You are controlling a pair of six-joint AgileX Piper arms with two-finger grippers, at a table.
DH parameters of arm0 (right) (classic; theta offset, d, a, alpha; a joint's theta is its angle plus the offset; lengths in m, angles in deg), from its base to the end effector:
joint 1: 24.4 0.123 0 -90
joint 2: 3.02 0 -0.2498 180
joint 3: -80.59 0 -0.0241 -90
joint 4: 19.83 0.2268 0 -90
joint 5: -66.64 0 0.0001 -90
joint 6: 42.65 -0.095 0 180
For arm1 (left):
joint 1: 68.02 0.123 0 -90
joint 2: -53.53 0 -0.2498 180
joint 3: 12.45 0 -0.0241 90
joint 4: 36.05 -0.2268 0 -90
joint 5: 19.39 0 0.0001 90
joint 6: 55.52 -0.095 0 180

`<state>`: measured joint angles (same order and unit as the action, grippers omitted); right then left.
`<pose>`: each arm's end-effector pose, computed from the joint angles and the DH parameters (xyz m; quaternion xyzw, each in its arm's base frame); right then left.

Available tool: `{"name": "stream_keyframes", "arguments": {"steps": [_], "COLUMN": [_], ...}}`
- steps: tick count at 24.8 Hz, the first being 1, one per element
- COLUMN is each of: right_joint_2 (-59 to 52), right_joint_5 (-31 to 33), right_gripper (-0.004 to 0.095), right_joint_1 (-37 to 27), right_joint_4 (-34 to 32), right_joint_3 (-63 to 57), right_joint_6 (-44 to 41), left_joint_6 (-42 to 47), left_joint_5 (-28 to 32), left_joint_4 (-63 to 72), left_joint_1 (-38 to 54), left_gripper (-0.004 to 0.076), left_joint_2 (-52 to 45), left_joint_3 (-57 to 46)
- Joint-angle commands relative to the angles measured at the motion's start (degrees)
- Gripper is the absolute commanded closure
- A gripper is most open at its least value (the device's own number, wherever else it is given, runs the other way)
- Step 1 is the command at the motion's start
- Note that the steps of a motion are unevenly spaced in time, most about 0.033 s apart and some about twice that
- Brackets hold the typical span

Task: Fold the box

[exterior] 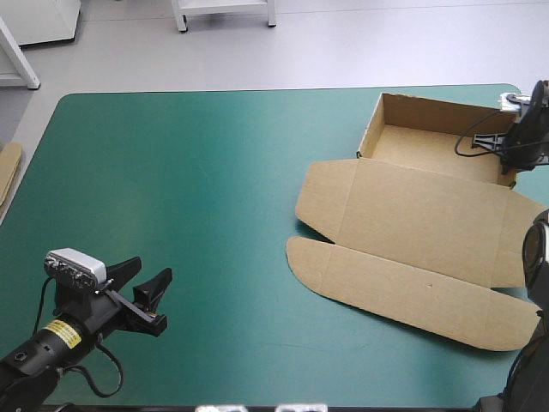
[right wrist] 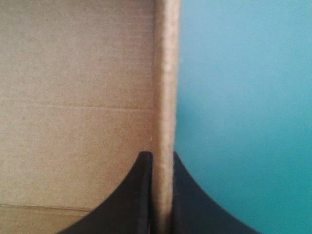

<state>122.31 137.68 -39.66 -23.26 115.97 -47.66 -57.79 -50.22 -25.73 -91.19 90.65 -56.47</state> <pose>0.3865 -0.1110 0.2614 0.1686 0.9713 -0.0441 0.1618 0.0969 -0.0510 0.2976 0.1445 0.8137 -0.1811 0.5331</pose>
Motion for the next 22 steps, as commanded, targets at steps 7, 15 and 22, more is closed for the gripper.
{"name": "stream_keyframes", "arguments": {"steps": [7, 15, 22], "right_joint_2": [-4.36, -4.36, -2.86], "right_joint_5": [0.46, 0.38, 0.25], "right_gripper": [0.0925, 0.0925, 0.0925], "right_joint_1": [-14.16, -19.04, -19.04], "right_joint_4": [2.07, 3.43, 2.42], "right_joint_3": [1.63, 1.52, 1.04], "right_joint_6": [1.22, 1.5, 1.63], "left_joint_6": [0.02, 0.02, 0.02], "left_joint_5": [2.39, 2.36, 2.36], "left_joint_4": [0.72, 0.72, 0.72], "left_joint_1": [-0.5, -0.5, -0.5], "left_gripper": [0.0301, 0.0301, 0.0301], "left_joint_2": [0.28, 0.28, 0.28], "left_joint_3": [1.46, 1.46, 1.46]}}
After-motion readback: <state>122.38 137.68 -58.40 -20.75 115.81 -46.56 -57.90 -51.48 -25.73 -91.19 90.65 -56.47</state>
